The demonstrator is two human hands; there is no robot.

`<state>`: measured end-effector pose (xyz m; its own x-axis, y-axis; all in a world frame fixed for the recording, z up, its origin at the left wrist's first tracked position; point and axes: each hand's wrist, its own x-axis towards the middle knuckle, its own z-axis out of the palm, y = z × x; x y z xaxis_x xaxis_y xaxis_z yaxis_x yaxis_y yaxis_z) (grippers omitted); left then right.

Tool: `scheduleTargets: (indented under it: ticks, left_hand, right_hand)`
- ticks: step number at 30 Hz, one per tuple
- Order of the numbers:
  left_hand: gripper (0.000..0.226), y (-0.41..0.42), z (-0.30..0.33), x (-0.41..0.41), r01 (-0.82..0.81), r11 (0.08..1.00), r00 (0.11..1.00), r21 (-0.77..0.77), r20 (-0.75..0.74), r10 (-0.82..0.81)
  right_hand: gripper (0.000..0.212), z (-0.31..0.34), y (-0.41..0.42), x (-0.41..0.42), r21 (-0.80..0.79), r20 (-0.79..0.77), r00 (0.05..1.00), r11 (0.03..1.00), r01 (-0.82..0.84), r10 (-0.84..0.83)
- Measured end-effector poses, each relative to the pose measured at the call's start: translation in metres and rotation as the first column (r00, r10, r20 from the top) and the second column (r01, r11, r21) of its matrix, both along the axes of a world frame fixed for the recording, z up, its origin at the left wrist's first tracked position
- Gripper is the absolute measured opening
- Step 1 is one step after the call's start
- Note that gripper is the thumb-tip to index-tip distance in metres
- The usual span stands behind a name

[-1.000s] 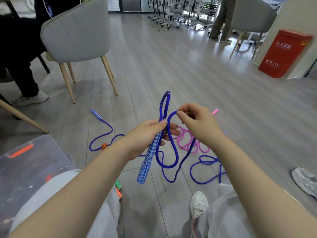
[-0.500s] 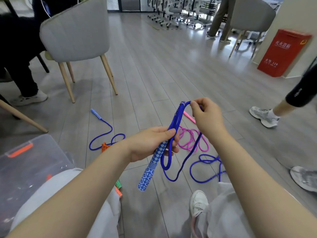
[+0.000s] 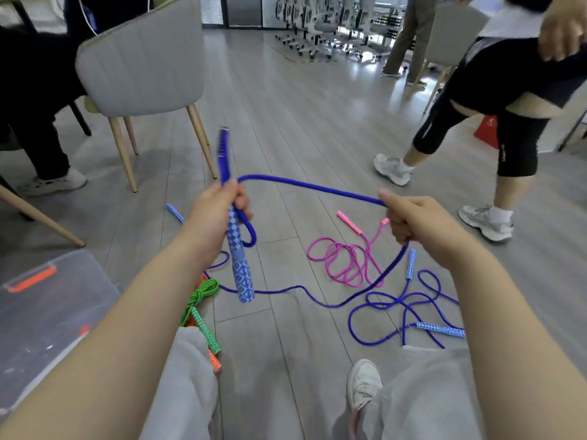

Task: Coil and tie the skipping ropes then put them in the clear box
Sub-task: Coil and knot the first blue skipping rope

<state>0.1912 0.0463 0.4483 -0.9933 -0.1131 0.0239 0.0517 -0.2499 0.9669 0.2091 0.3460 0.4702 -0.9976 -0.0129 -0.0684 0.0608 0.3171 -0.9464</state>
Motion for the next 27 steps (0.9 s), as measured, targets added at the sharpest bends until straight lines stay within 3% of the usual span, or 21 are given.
scheduleTargets:
  ticks: [4,7,9,14,20,24,27]
  left_hand:
    - [0.031,-0.027,0.001,-0.011,-0.253,0.943,0.967,0.216,0.017,0.255]
    - [0.029,-0.018,-0.003,-0.009,-0.23,0.956,0.971,0.183,0.102,0.214]
    - [0.027,-0.003,-0.009,-0.007,-0.152,0.981,0.977,0.123,0.172,0.129]
    - [0.029,0.025,-0.019,0.006,0.12,0.992,0.964,0.036,0.233,-0.125]
    - [0.03,0.035,-0.024,0.019,0.38,0.921,0.916,-0.087,0.177,-0.361]
    - [0.035,0.033,-0.022,0.019,0.391,0.92,0.912,-0.036,0.152,-0.382]
    - [0.024,0.034,-0.019,0.017,0.27,0.954,0.959,-0.127,0.129,-0.254]
  right_hand:
    - [0.038,0.002,0.017,-0.009,-0.201,0.007,0.986,0.966,0.162,-0.164]
    - [0.023,0.001,-0.001,-0.011,-0.376,0.034,0.986,0.912,0.166,-0.165]
    - [0.014,-0.002,-0.024,-0.007,-0.388,0.001,0.996,0.917,0.088,-0.095]
    - [0.024,-0.018,-0.078,0.015,-0.141,-0.122,0.98,0.974,-0.177,0.16]
    - [0.024,-0.028,-0.1,0.024,0.209,-0.096,0.933,0.923,-0.323,0.348]
    - [0.022,-0.032,-0.099,0.022,0.317,-0.075,0.938,0.9,-0.3,0.339]
    - [0.022,-0.034,-0.097,0.022,0.35,-0.03,0.93,0.875,-0.334,0.367]
